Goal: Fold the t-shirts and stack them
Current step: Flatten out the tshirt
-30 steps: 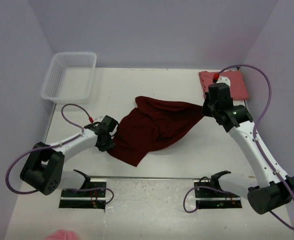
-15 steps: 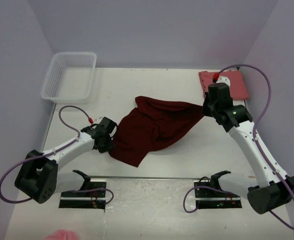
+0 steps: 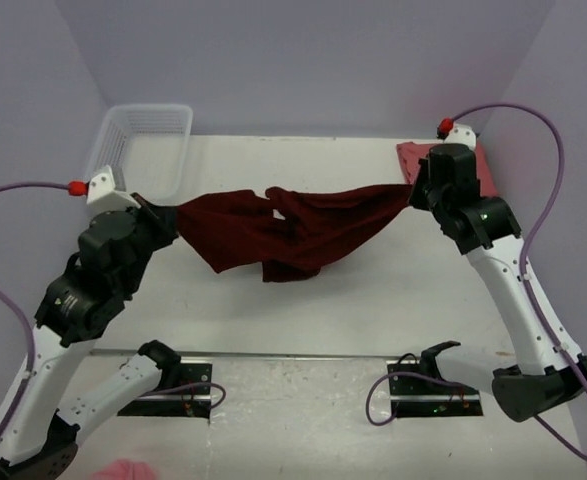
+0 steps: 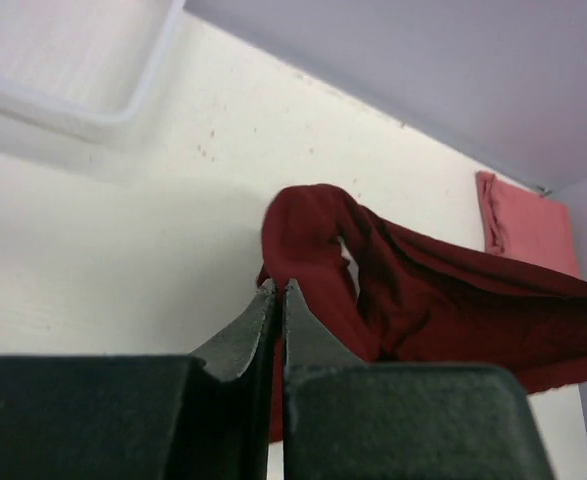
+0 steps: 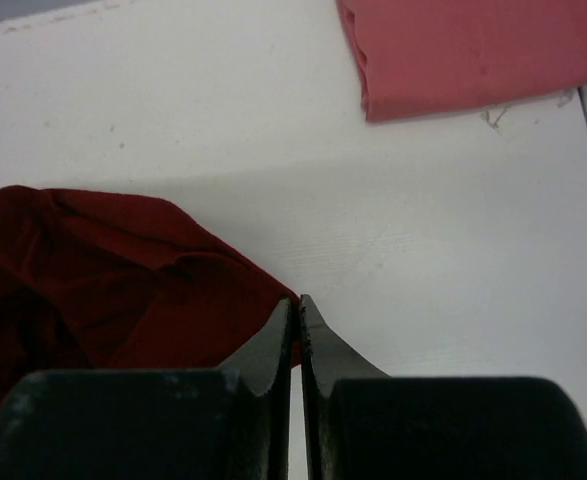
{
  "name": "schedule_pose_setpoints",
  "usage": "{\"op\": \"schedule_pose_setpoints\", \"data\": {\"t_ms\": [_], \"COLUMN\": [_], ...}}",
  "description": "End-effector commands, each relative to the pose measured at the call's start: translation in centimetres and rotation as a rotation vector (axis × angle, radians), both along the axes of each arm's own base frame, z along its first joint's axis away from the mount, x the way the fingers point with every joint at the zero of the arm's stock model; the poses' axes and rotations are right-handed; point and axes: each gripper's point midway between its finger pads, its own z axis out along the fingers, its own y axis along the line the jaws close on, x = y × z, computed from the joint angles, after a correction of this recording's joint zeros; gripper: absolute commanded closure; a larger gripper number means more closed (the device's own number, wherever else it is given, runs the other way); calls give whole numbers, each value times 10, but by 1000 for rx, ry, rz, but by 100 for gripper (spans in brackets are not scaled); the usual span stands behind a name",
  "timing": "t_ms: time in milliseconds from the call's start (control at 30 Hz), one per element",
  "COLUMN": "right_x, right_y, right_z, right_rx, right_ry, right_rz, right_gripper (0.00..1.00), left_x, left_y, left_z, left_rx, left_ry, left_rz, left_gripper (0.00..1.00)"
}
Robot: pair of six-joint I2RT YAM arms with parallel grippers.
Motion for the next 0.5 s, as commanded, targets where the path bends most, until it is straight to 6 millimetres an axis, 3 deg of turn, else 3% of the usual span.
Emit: {"op": "schedule_pose_setpoints", "data": {"t_ms": [0, 67, 133, 300, 400, 467], "right_x": [5, 10, 15, 16, 20, 29], "right_y": [-7, -1, 7, -23, -28, -18], "right_z": [59, 70, 65, 76, 92, 104], "right_rx": [-19, -33, -34, -121, -144, -146], "right_ry": [-136, -119, -77, -105, -169, -234], "right_rz": [-14, 34, 68, -78, -91, -19], "right_gripper": [100, 100, 100, 100, 100, 100], "left_x": [-14, -20, -29, -46, -42, -35], "left_y": [29, 37, 48, 71, 68, 55], "left_z": [61, 85, 116, 166, 186, 200], "left_rx": [73, 101, 102, 120, 155, 169], "left_ry": [-164, -221, -284, -373, -408, -452], "left_rz": [48, 49, 71, 132, 115, 58], "left_gripper": [100, 100, 100, 100, 100, 100]}}
